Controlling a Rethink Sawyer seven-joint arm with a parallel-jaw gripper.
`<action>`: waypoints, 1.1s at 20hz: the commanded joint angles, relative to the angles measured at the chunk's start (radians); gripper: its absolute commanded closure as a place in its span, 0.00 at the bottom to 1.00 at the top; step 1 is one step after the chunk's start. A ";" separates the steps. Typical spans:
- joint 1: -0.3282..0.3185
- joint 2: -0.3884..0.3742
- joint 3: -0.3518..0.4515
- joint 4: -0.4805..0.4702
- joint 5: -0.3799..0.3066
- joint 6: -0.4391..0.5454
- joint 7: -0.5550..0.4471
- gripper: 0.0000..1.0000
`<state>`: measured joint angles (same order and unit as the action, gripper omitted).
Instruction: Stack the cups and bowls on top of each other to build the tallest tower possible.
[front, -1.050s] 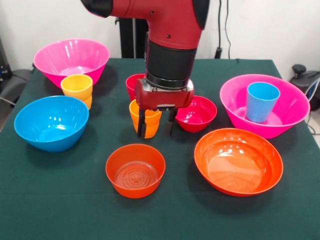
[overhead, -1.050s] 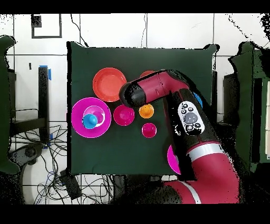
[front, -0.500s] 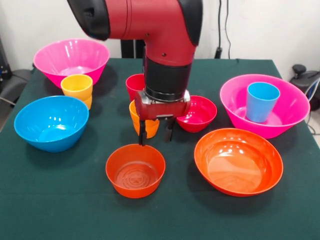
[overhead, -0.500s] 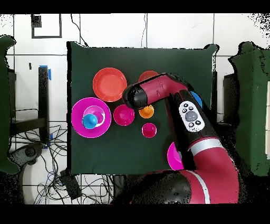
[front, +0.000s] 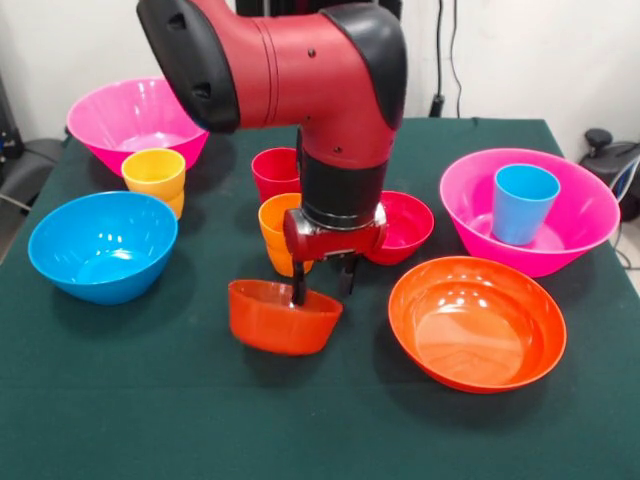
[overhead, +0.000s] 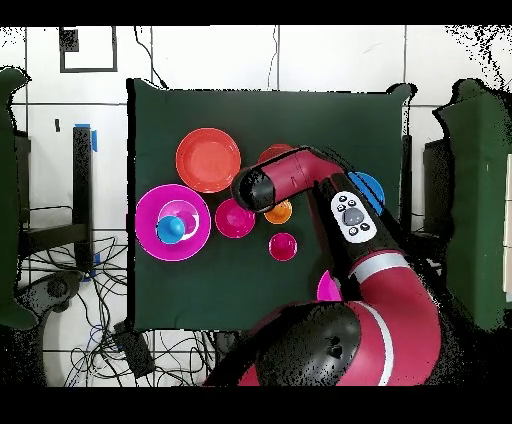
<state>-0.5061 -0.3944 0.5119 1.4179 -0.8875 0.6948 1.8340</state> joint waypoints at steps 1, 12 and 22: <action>0.013 0.071 0.023 -0.093 -0.149 -0.049 -0.351 0.00; 0.004 -0.010 0.048 -0.039 -0.121 0.009 -0.361 0.00; -0.014 -0.093 0.073 0.006 -0.058 0.074 -0.401 0.00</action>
<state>-0.5121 -0.4502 0.5269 1.4007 -0.9380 0.6950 1.8024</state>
